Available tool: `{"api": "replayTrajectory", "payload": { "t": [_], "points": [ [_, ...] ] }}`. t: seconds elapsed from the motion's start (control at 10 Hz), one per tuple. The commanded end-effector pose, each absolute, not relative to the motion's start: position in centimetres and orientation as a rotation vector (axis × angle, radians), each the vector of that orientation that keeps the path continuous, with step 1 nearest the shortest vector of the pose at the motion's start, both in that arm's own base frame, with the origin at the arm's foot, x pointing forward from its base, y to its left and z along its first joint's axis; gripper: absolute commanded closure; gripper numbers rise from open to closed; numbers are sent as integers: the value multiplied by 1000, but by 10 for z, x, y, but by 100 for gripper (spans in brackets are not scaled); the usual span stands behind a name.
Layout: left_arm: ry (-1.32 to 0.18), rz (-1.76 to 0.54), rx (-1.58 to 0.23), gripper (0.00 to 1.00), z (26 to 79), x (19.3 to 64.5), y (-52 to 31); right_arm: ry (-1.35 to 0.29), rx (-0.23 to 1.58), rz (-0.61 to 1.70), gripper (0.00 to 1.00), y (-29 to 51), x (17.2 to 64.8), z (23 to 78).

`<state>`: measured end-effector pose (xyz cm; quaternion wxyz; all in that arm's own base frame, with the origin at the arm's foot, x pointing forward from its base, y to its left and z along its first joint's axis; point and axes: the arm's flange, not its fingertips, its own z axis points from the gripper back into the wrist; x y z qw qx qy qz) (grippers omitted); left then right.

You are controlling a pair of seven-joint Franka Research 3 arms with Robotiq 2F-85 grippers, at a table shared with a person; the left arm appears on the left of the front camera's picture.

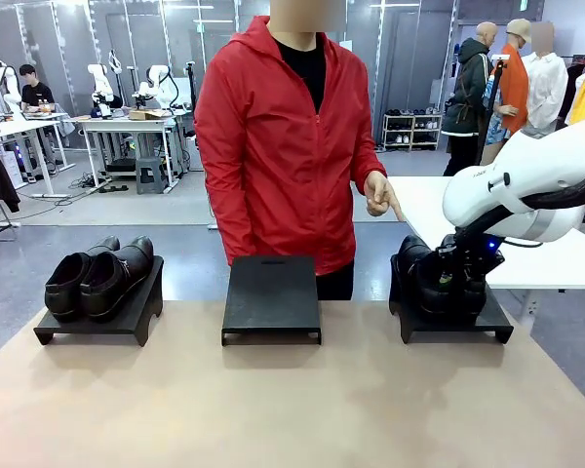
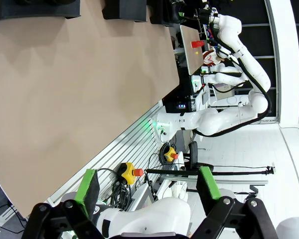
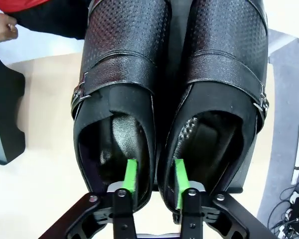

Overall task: Place the shoes on the stand as instructed by the person.
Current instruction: Pick up another pair of Shoes and place it on the Shoes Stand indicated by the person.

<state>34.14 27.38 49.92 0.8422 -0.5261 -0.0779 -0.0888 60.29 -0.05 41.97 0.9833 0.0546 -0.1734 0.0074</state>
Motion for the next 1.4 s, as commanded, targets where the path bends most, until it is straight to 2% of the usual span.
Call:
{"api": "replayTrajectory", "payload": {
  "t": [0.0,0.1,0.2,0.4,0.5,1.3],
  "points": [
    [-169,-206,-1117,0,499,338,272,-368,94,7,19,-1,597,422],
    [-169,-206,-1117,0,499,338,272,-368,89,8,7,0,595,424],
    [-169,-206,-1117,0,499,338,272,-368,88,10,0,1,594,425],
    [-169,-206,-1117,0,499,338,272,-375,92,4,0,0,593,430],
    [-169,-206,-1117,0,499,338,272,-376,98,9,18,1,593,436],
    [-169,-206,-1117,0,499,338,272,-365,108,18,18,0,601,430]
  ]
}}
